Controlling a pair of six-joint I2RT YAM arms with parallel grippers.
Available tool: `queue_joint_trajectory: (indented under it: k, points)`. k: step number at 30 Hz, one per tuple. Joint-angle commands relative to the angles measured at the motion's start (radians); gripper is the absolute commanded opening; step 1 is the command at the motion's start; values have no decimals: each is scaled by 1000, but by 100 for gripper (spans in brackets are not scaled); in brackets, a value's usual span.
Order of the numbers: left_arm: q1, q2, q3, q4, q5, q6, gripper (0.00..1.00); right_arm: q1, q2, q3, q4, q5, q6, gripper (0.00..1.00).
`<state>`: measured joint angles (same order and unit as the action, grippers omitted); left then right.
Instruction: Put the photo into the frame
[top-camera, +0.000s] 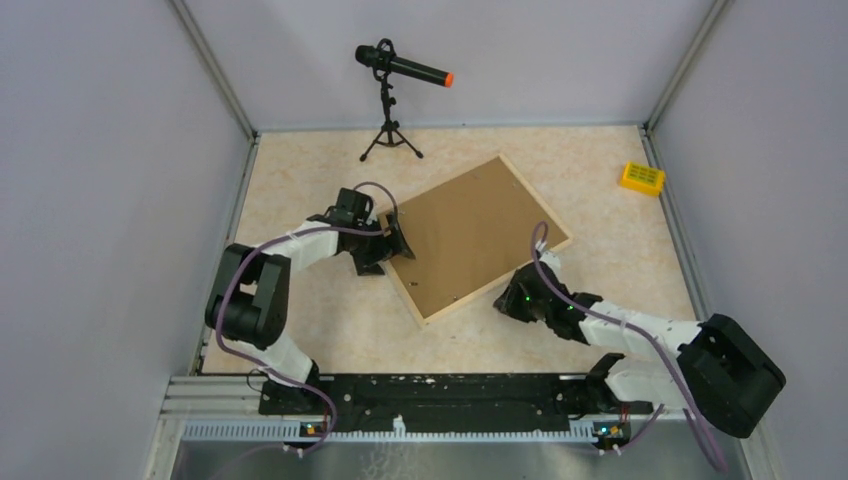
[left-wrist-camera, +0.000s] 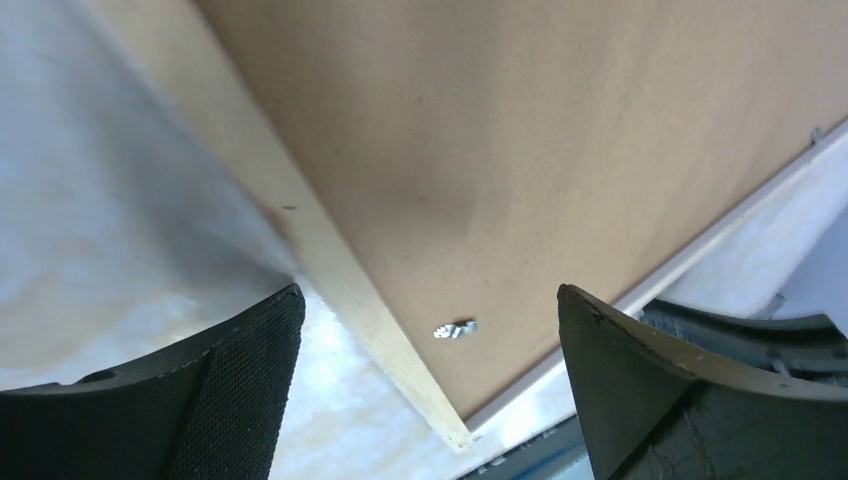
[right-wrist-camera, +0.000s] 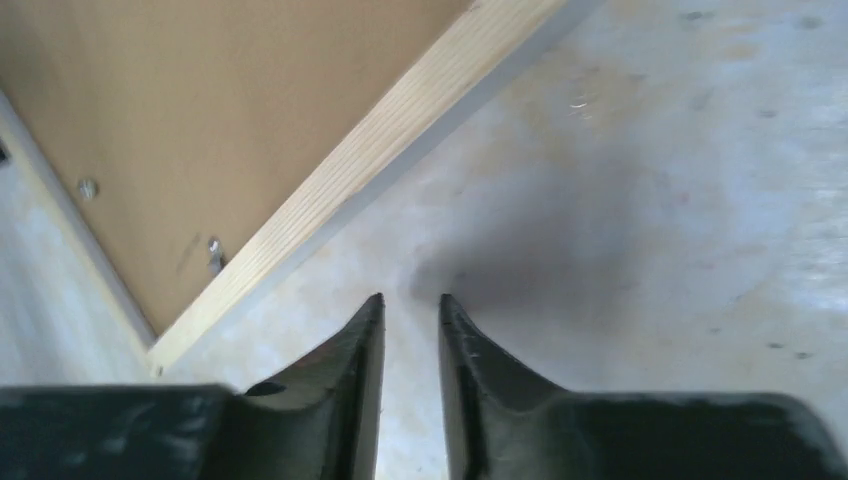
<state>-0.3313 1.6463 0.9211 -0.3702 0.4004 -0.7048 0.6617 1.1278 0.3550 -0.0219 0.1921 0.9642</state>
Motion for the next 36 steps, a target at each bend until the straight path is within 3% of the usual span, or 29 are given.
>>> queue_joint_trajectory:
  k: [1,6,9,12,18,24,29,36]
  points:
    - [57,-14,23,25,-96,163,99,90,23,47,-224,-63,-39,37]
    - [72,-88,0,-34,-60,235,99,77,-32,275,-367,74,-311,85]
    - [72,-134,-40,-20,44,261,99,-61,-2,371,-309,20,-433,97]
    - [71,-169,-62,-13,110,285,99,-270,114,467,-239,-151,-491,97]
    - [64,-165,-110,74,161,219,99,-487,461,704,-189,-235,-563,97]
    - [51,-128,-109,136,210,197,99,-526,745,909,-275,-196,-632,93]
    - [40,-40,-14,47,213,264,99,-525,715,846,-237,-142,-650,91]
    - [40,90,106,-30,206,315,99,-505,550,573,-150,-345,-519,81]
